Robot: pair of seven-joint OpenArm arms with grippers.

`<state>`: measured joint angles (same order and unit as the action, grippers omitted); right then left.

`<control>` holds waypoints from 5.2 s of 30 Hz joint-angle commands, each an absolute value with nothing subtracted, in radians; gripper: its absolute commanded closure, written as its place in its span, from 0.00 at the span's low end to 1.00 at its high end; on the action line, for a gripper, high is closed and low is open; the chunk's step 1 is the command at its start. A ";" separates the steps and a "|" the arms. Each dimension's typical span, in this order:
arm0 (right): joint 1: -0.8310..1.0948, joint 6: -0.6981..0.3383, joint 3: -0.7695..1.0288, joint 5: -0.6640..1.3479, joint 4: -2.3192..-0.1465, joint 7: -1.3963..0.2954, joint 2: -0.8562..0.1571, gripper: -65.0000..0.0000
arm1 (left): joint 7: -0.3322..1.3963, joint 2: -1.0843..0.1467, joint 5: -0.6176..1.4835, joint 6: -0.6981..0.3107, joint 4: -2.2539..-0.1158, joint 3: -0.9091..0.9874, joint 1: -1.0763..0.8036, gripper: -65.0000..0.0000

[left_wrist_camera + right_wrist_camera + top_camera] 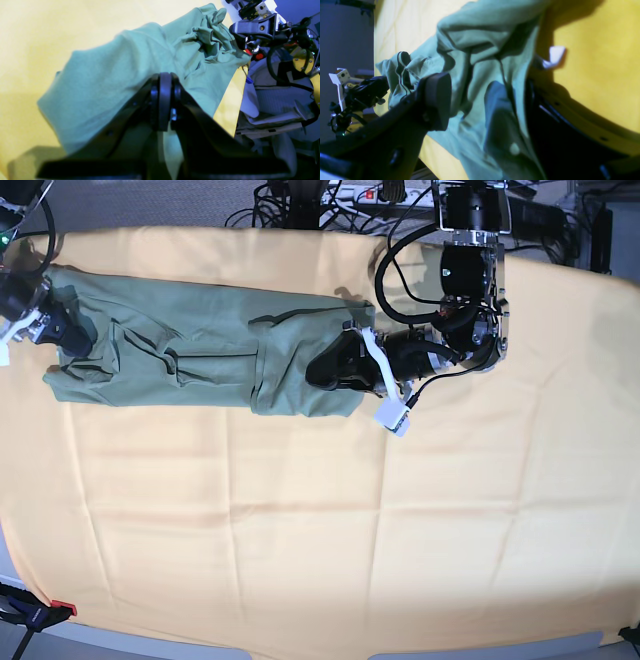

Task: Fold the T-shirt properly
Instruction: 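Release the left gripper and push the collar end inward with the right gripper, then lift the bundled shirt with the right gripper and fold it over itself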

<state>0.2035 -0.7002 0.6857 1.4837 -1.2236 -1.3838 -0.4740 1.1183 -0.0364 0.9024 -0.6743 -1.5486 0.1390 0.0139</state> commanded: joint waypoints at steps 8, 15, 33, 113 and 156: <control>0.199 -0.698 0.573 1.484 -1.233 -1.396 -0.493 0.38 | 1.100 -0.036 0.945 -0.684 -1.563 0.140 0.028 1.00; 0.199 -0.698 0.562 1.484 -1.233 -1.396 -0.457 0.53 | 1.100 -0.036 0.964 -0.684 -1.563 0.140 0.028 1.00; 0.054 -0.698 0.566 1.484 -1.235 -1.396 -0.540 1.00 | 1.261 -0.040 1.322 -0.698 -1.565 0.372 0.068 1.00; 0.220 -0.698 0.451 1.213 -2.255 -1.306 -0.269 1.00 | 1.258 -0.255 1.345 -0.698 -1.564 0.474 -0.010 1.00; 0.312 -0.698 0.006 0.691 -2.101 -1.117 -0.269 1.00 | 1.258 -0.272 1.352 -0.698 -1.564 0.474 -0.011 1.00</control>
